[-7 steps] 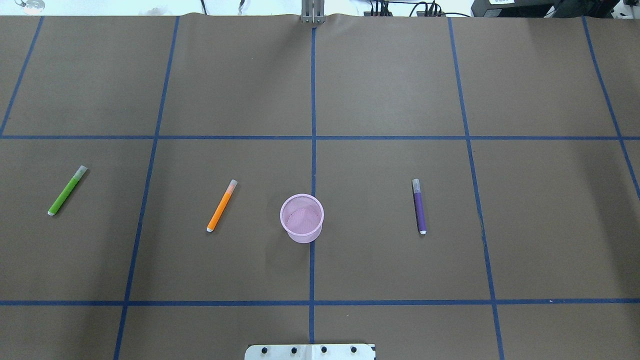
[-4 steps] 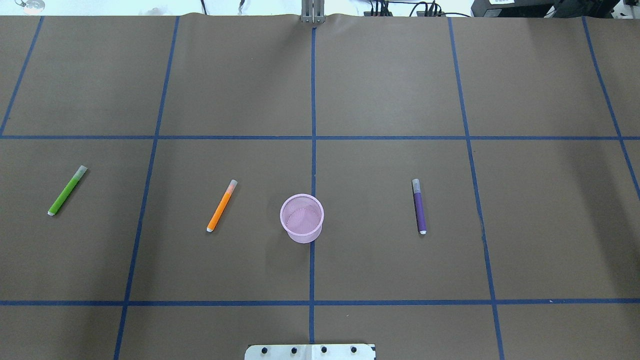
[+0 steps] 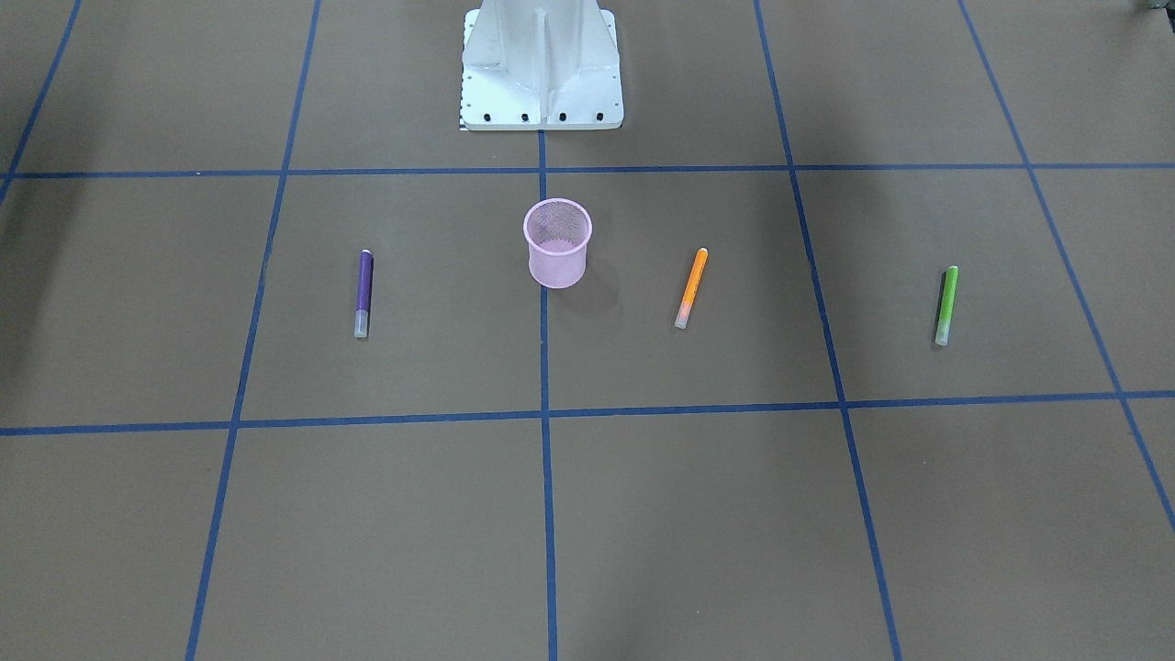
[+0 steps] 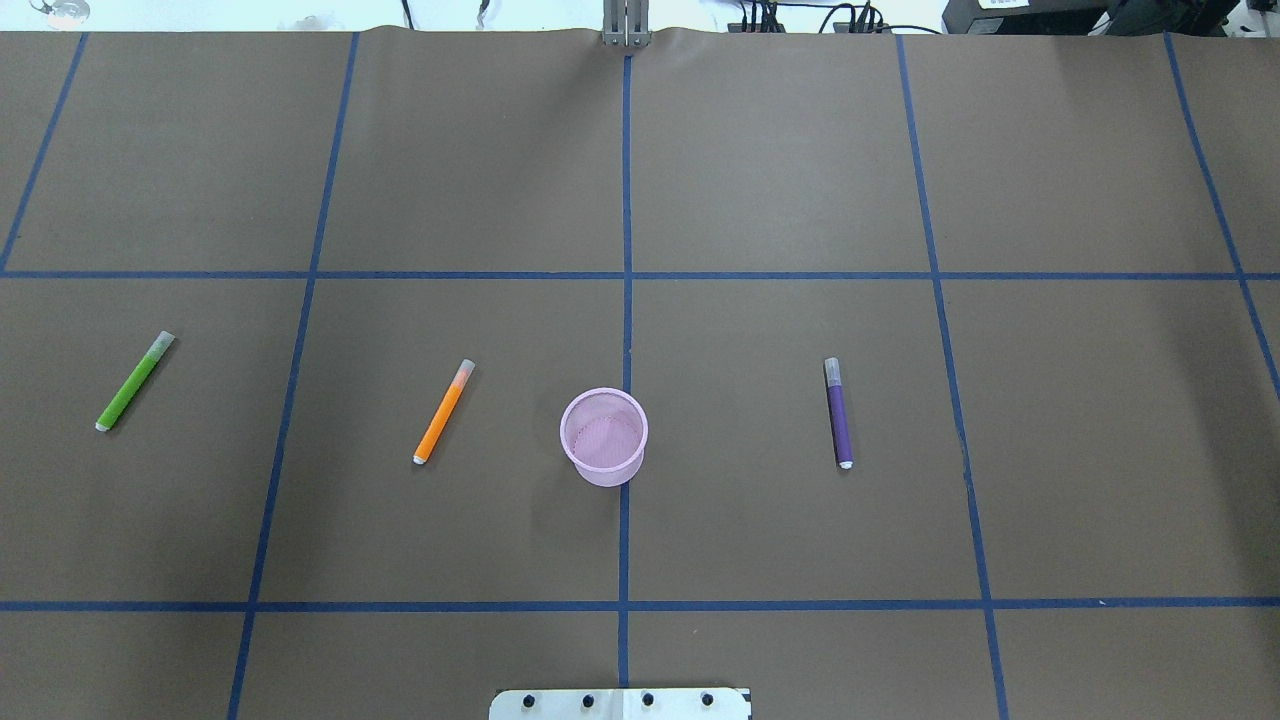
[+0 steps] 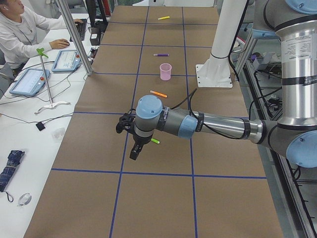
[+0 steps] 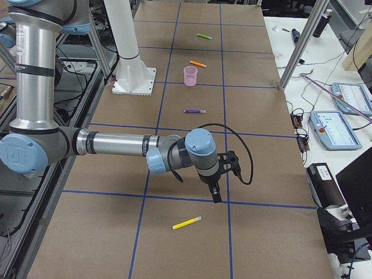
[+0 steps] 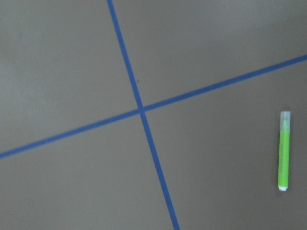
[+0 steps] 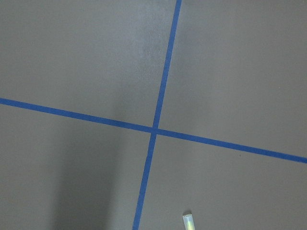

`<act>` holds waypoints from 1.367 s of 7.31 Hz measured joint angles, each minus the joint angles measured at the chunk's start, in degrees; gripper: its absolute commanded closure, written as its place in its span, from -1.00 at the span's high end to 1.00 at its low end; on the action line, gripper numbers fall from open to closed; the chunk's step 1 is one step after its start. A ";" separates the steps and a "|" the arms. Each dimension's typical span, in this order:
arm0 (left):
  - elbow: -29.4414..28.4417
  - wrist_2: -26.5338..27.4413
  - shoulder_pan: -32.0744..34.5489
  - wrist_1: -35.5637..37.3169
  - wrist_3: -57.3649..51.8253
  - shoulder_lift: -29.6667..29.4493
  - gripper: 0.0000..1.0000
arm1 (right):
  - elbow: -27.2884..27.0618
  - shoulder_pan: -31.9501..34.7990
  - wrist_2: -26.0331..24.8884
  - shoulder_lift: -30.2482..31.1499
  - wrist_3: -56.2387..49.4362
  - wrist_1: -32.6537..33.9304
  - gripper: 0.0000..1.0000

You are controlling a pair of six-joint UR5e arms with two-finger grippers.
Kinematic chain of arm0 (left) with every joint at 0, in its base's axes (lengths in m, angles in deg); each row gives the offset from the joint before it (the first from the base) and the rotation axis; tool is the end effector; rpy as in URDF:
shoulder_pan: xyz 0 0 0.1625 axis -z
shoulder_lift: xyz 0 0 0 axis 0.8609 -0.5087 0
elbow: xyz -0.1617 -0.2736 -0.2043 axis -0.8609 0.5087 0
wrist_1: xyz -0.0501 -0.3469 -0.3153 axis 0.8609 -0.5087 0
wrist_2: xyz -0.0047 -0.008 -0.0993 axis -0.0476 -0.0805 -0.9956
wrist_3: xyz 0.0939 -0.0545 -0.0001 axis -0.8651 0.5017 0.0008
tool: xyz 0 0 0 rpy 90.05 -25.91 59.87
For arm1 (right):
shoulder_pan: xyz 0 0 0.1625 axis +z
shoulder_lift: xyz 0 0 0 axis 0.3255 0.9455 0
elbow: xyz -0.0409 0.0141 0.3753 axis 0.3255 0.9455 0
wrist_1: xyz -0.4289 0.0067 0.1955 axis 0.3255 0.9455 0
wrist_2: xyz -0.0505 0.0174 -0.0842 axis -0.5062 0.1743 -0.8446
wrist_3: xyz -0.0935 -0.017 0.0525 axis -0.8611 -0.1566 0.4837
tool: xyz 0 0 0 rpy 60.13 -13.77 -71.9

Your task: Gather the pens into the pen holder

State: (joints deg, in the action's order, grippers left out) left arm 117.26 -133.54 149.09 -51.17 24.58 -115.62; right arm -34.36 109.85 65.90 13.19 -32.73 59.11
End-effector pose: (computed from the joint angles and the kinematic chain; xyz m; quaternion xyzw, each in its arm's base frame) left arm -0.0549 -0.5206 0.5098 0.1766 0.3601 0.1191 0.9083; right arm 0.0706 -0.5280 0.6170 0.1682 -0.3375 -0.0665 0.9238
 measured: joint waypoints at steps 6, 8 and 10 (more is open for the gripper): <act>0.37 -0.37 0.06 -2.05 -0.18 -0.26 1.00 | 17.47 -8.05 -2.23 2.41 0.84 -14.05 0.81; 0.28 -0.38 0.07 -2.85 -0.16 -0.06 1.00 | 18.12 -10.50 -3.10 2.39 1.02 -14.09 0.44; 0.29 -0.38 0.07 -2.95 -0.22 0.02 1.00 | 19.71 -11.59 -3.22 1.70 1.10 -14.09 0.10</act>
State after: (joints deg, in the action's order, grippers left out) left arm 117.55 -133.91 149.16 -54.12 24.36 -115.59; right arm -14.64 98.26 62.67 14.89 -31.62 45.02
